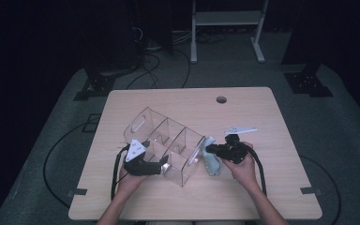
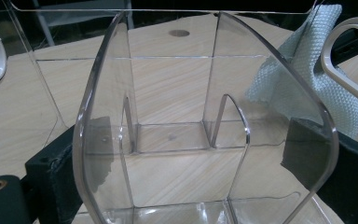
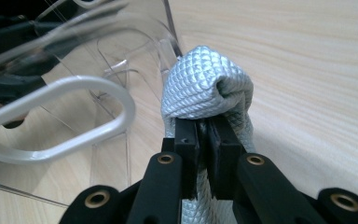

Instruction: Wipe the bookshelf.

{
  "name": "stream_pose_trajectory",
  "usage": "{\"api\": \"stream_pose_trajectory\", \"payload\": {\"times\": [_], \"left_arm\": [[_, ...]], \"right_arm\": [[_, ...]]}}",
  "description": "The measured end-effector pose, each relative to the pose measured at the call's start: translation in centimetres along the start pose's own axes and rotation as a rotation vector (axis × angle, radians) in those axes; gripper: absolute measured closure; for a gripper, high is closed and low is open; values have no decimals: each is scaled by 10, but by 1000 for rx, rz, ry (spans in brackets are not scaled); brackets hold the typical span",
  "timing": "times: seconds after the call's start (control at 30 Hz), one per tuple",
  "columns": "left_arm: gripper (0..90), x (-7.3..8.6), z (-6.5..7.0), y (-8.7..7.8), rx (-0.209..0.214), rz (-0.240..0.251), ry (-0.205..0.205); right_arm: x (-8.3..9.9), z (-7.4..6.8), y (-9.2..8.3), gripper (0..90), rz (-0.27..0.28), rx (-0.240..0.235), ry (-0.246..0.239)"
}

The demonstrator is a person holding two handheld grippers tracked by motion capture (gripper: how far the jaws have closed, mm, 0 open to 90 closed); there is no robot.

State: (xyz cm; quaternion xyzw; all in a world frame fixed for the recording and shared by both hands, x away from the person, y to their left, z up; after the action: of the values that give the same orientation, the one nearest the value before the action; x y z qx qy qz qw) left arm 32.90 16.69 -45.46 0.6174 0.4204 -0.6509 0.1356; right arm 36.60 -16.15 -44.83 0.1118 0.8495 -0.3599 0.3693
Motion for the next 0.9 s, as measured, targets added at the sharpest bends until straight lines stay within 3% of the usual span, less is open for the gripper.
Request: {"api": "stream_pose_trajectory", "payload": {"times": [0.2,0.37,0.5,0.67,0.77,0.83,0.9], "left_arm": [[42,0,0,0,-1,-1,2],[42,0,0,0,-2,-2,1],[41,0,0,0,0,-2,3],[41,-1,1,1,-11,-6,1],[41,-1,0,1,-14,-7,-3],[45,-1,0,1,-10,-7,0],[45,-1,0,1,-12,-9,-4]], "right_arm": [[4,1,4,832,-2,-5,7],[23,12,23,832,-60,11,45],[31,16,33,831,-97,37,34],[37,9,34,831,-111,23,40],[45,-4,38,830,-153,11,-13],[45,-7,37,831,-157,28,-53],[41,-2,37,832,-143,32,-29]]}}
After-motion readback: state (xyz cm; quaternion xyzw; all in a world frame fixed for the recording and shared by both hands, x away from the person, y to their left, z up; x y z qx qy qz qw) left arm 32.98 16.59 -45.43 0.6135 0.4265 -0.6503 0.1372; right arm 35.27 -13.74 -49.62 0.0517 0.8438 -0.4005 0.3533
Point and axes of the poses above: each handheld gripper's, and its own axes: y roughly forward along the jaws, x roughly out of its underside, z roughly to its right, the point moved 1 cm from there along y, roughly forward along the jaws, and after that the axes turned 8 degrees about y, right-handed, at the moved point
